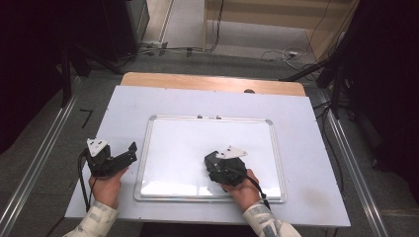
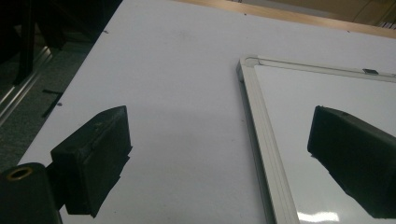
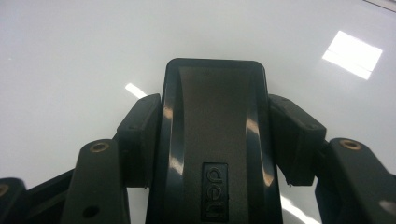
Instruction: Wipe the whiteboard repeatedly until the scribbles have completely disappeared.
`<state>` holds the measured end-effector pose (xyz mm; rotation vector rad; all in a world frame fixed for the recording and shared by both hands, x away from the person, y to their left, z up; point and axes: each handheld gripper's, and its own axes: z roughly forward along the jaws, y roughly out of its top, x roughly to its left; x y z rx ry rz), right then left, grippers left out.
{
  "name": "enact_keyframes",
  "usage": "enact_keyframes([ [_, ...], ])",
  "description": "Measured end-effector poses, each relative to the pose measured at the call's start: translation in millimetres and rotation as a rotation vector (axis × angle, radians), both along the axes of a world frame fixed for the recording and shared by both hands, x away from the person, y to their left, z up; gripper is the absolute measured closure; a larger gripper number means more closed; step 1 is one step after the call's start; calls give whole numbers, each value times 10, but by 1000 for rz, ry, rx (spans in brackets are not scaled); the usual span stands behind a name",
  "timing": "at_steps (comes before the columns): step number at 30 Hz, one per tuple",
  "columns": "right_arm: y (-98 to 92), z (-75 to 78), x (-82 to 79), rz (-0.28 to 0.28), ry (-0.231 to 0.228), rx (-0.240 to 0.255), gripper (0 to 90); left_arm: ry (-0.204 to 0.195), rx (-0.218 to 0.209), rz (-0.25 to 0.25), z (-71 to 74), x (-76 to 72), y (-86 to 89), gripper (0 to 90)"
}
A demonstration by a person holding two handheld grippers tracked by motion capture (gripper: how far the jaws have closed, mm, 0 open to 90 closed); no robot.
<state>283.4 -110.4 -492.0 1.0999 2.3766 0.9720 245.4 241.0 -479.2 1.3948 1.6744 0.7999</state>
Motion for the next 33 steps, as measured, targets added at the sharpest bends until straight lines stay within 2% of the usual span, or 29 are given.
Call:
enact_keyframes([
  [1,-102,3,18,-10,-2,-6,386,-1,1,-1,0,0,-1,65],
  [2,-102,3,18,-10,-2,-6,386,-1,1,-1,0,0,-1,65],
  [6,-339,8,56,-42,-1,-8,386,-2,1,0,-2,1,-1,65],
  [7,-339,8,56,-42,-1,-8,386,-1,2,-1,-2,2,-1,65],
  [9,-469,12,78,-65,-1,-7,386,-1,3,-1,-3,2,-3,65],
  [16,-722,16,120,-121,2,-5,386,2,4,-3,-3,3,-1,65],
  [24,-728,14,117,-147,-2,-1,386,5,11,-5,-5,17,-27,65],
  [33,-461,7,107,-89,-7,-3,386,6,9,-12,-9,40,-51,65],
])
